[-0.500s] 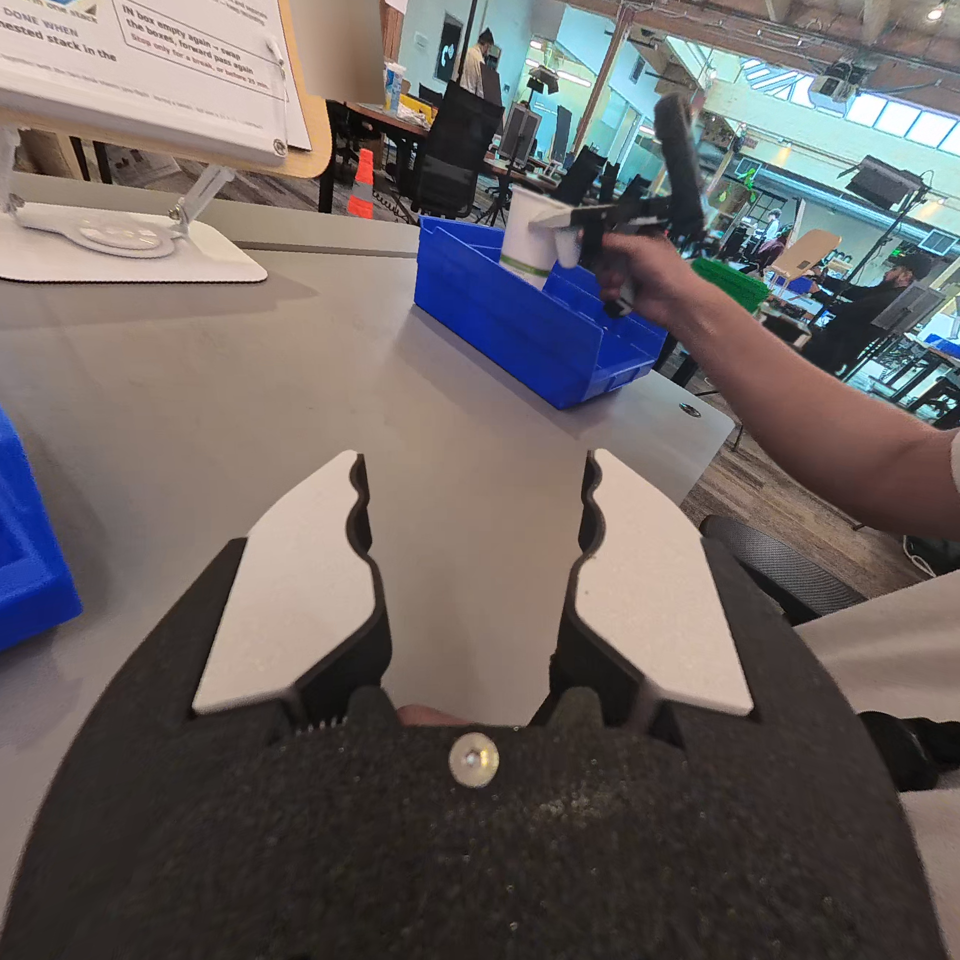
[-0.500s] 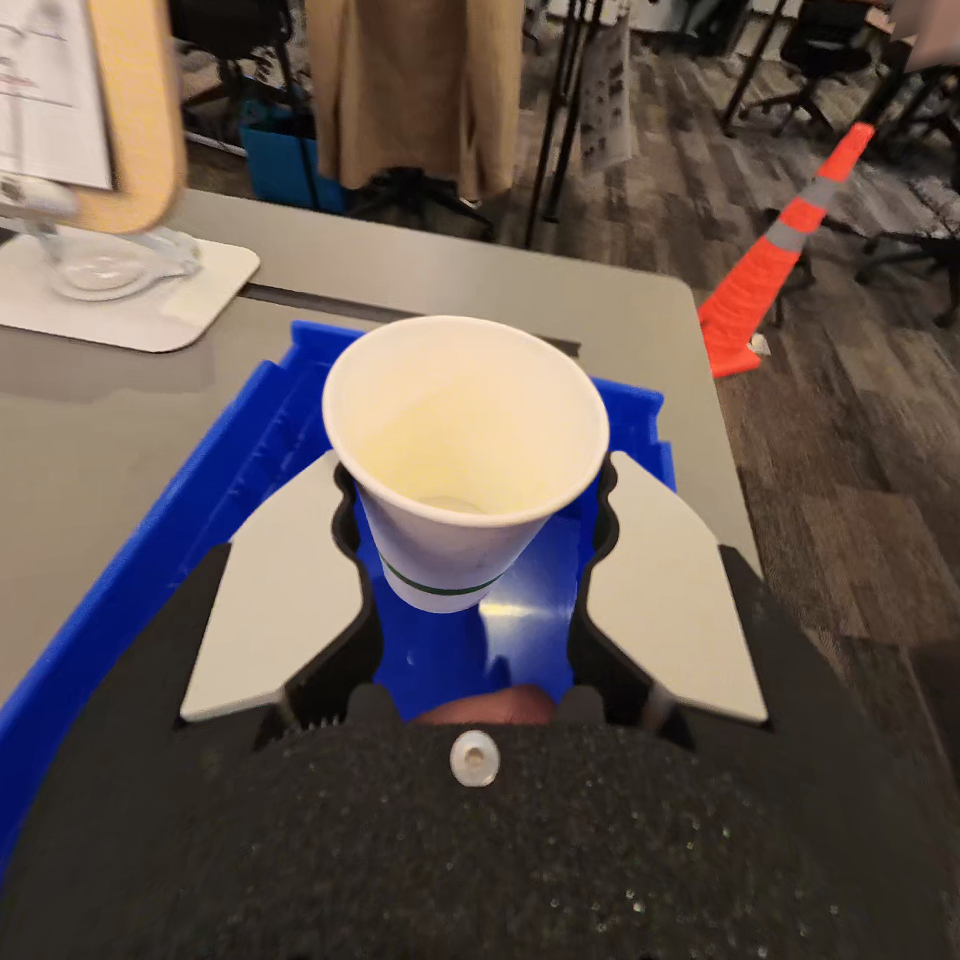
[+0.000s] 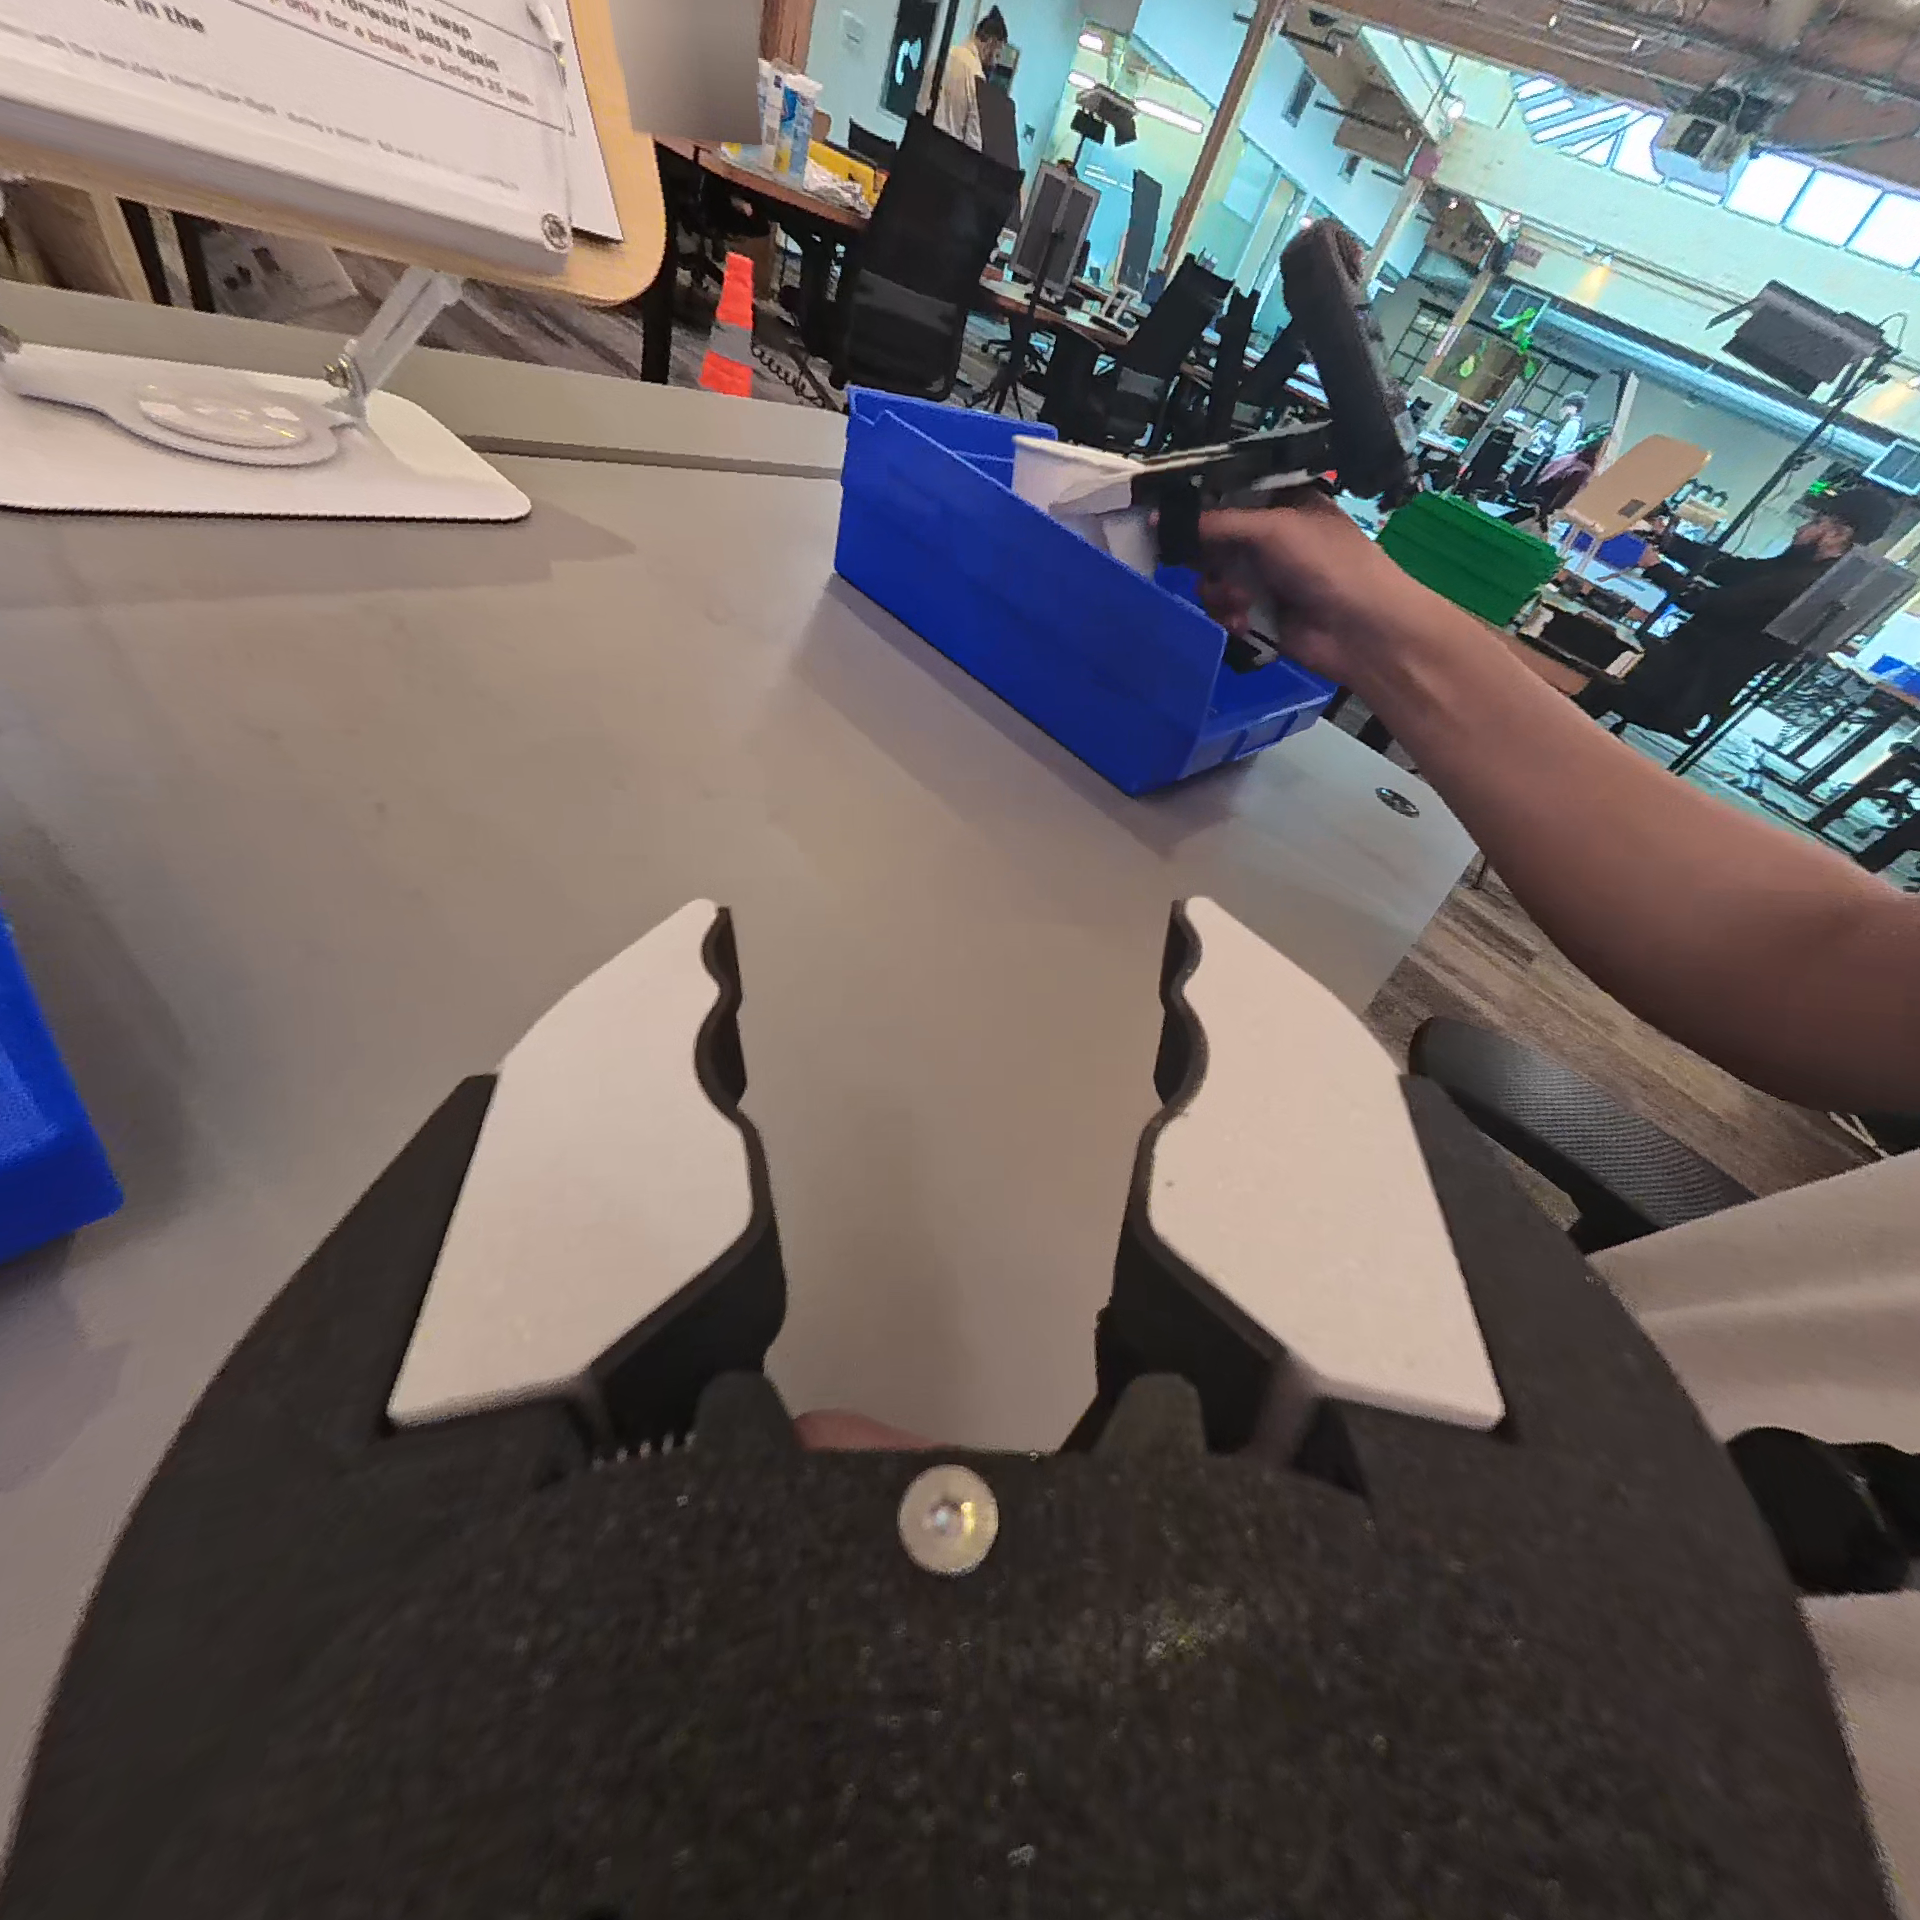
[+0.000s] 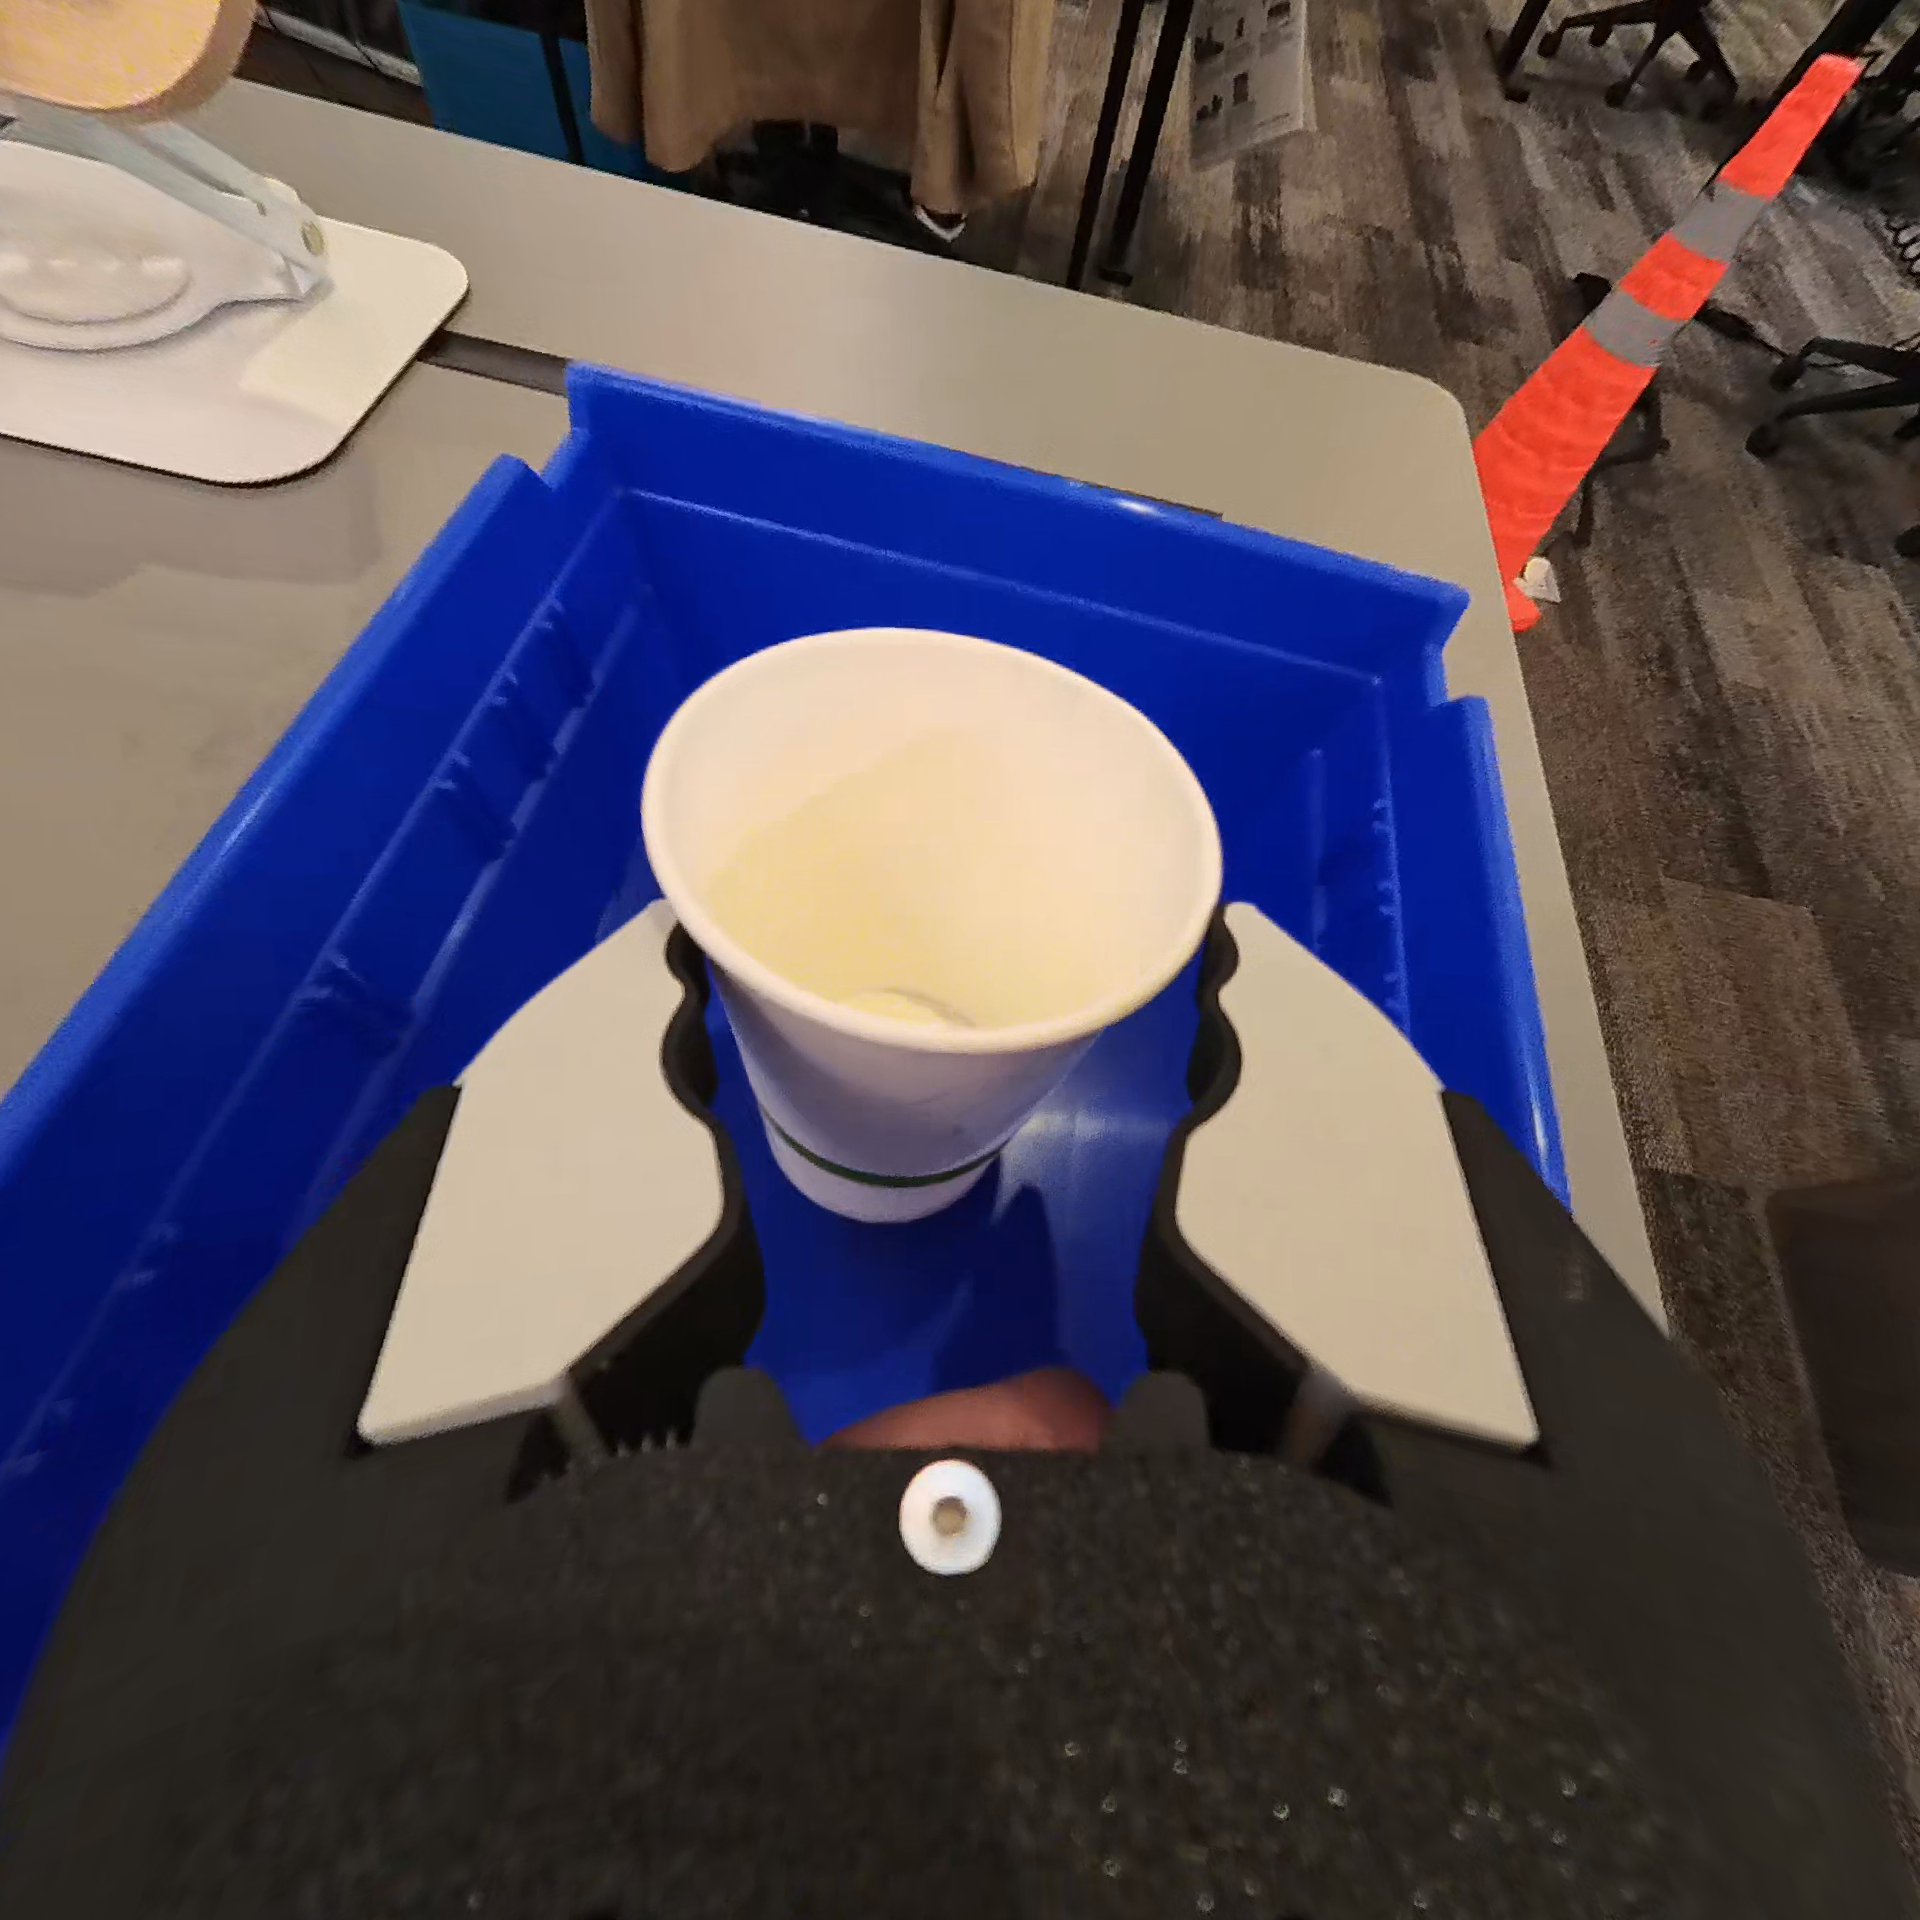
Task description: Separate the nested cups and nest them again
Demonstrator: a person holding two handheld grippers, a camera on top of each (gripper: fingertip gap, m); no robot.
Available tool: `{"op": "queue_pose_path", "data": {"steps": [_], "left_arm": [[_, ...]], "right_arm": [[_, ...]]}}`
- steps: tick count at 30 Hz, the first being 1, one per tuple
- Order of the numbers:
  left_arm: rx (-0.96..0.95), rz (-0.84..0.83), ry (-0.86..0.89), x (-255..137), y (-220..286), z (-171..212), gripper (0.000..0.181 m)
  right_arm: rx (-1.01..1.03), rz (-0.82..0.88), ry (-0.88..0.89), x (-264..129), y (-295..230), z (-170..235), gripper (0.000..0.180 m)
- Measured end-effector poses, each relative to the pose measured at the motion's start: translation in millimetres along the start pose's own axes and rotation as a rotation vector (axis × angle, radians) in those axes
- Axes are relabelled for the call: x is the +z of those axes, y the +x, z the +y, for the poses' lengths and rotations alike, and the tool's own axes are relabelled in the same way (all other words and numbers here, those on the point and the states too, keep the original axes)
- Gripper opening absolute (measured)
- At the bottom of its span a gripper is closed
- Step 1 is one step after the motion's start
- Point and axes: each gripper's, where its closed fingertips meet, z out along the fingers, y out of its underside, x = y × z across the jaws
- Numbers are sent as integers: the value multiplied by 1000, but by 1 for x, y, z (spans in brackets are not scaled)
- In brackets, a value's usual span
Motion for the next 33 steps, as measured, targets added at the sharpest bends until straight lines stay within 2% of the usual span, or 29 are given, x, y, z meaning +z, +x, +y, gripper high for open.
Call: {"op": "queue_pose_path", "data": {"steps": [7,13,18,22,24,28,31,33], "left_arm": [[46,-2,-43,5,6,9,79],[33,13,-44,7,10,9,79],[36,-18,-49,2,5,7,81],[59,-205,-21,-16,-25,-4,80],[55,-365,-4,-36,-53,-11,80],[11,-785,4,-102,-129,-23,84],[-75,-910,31,-126,-175,-32,95],[-82,-977,39,-131,-203,-39,99]], "right_arm": [[-37,29,-95,-12,-2,16,92],[-38,10,-85,-19,-3,19,89],[-36,27,-5,-67,-14,17,91],[69,-245,230,-134,-105,5,85],[123,-412,275,-157,-161,13,83],[189,-673,224,-174,-254,40,81],[205,-843,152,-179,-299,54,80],[171,-895,130,-182,-311,56,80]]}}
